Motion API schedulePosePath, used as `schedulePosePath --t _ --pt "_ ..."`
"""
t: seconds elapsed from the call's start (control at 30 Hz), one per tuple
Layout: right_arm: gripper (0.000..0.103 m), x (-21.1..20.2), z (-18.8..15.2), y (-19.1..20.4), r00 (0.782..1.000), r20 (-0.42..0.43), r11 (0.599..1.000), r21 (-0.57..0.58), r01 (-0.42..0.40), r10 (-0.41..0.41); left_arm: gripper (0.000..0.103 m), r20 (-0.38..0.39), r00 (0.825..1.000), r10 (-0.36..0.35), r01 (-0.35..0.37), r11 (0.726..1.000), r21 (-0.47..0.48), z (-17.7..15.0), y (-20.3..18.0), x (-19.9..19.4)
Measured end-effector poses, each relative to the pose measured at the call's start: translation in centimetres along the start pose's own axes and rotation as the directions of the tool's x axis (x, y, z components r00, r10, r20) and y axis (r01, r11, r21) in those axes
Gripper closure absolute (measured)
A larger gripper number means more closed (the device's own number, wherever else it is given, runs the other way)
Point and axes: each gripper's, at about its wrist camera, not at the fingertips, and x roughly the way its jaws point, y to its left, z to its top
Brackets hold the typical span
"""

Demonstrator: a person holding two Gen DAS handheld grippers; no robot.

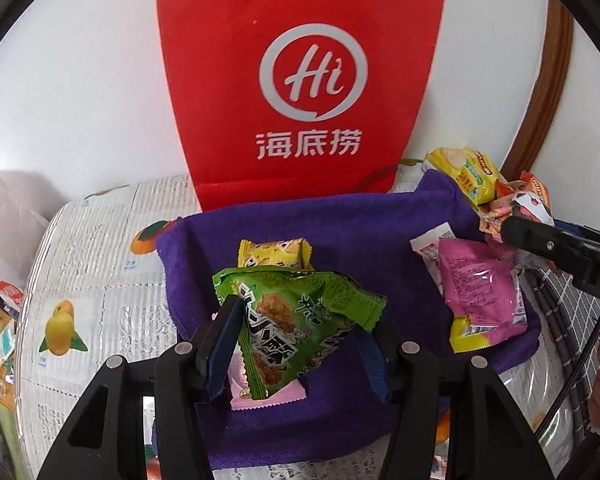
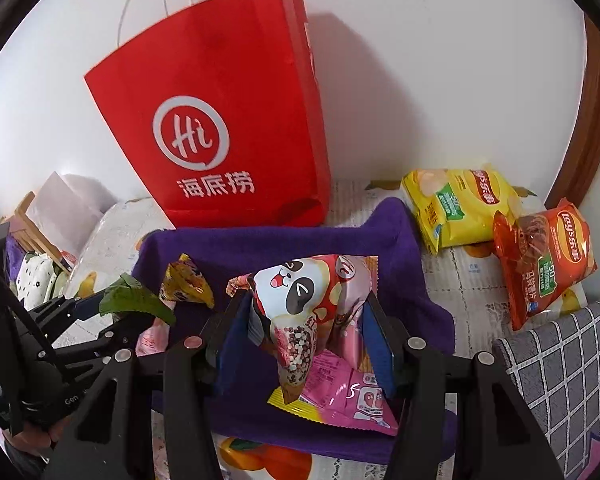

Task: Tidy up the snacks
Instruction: 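Carry both held bags over the purple towel and lower them, then open right tool to drop the panda bag while left tool releases green bag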

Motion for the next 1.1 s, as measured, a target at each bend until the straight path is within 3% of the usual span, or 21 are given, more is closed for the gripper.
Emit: schedulePosePath --t 0.37,0.77,0.97,1.03,1.1 --pt "0.049 3.1 -1.0 1.6 0.994 -0.112 0.998 -0.058 0.009 -0.016 0.049 -0.006 1.0 0.01 -0.01 1.0 -0.011 0.0 0.3 0.3" --pt "0.045 3.8 -1.3 2.3 0.988 -0.152 0.996 -0.081 -0.025 0.013 0.049 -0.019 1.0 0.012 -0.012 0.999 -0.029 0.0 0.9 0.5" --pt "0.041 3.6 -1.1 2.1 0.988 -0.15 0.997 -0.067 -0.043 0.033 0.049 -0.027 0.999 0.025 -0.026 0.999 -0.024 -0.1 0.9 0.9" --pt "0.03 3.4 -1.0 2.2 0.989 -0.144 0.996 -0.066 -0.053 0.043 0.049 -0.031 0.999 0.026 -0.027 0.999 -0.023 -0.2 0.8 1.1" --pt "0.026 3.2 -0.9 2.3 0.992 -0.122 0.996 -0.073 -0.052 0.043 0.049 -0.036 0.999 0.027 -0.028 0.999 -0.018 -0.2 0.7 1.2"
